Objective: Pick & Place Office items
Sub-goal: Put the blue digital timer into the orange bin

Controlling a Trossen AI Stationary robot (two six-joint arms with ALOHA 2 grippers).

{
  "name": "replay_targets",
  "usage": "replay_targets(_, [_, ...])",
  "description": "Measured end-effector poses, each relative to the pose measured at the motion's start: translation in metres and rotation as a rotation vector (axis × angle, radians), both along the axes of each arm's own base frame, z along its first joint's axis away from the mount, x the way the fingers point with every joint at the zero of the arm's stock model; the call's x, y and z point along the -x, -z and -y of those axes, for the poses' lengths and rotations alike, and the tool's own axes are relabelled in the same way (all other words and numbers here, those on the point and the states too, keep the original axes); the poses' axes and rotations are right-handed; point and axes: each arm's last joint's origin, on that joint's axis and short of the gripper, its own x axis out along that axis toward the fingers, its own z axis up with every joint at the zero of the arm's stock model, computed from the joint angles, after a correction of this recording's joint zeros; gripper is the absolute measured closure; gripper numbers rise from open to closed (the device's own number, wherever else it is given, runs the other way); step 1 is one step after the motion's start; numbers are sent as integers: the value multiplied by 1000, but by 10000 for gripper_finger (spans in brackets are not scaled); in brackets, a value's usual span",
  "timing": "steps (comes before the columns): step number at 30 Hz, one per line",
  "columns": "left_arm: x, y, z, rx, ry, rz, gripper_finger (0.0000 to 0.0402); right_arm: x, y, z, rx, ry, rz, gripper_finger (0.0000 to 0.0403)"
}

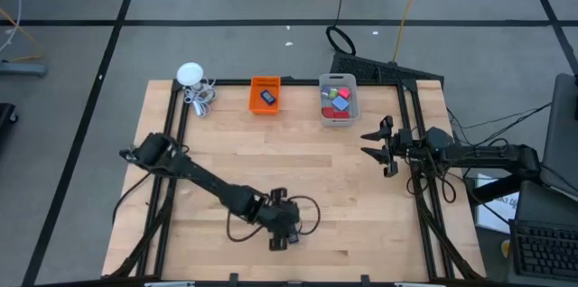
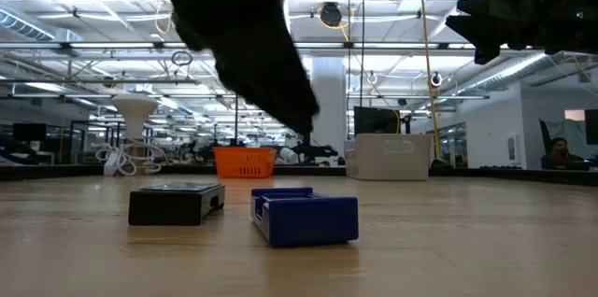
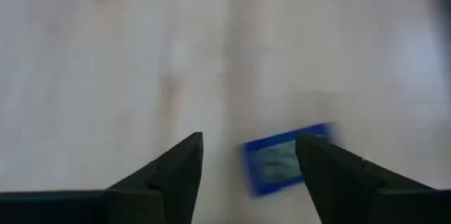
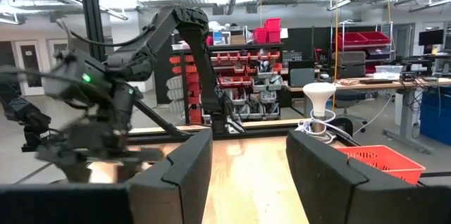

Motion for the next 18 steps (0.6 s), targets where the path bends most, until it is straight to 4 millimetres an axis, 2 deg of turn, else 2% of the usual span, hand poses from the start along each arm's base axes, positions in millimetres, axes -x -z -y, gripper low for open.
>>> replay_targets(8, [-7,21,-13,-44,-45,-57,147,0,0,0,0,0,0,232])
replay_targets(18, [-4,27,-5,-16,-9,-89,146,0,0,0,0,0,0,232])
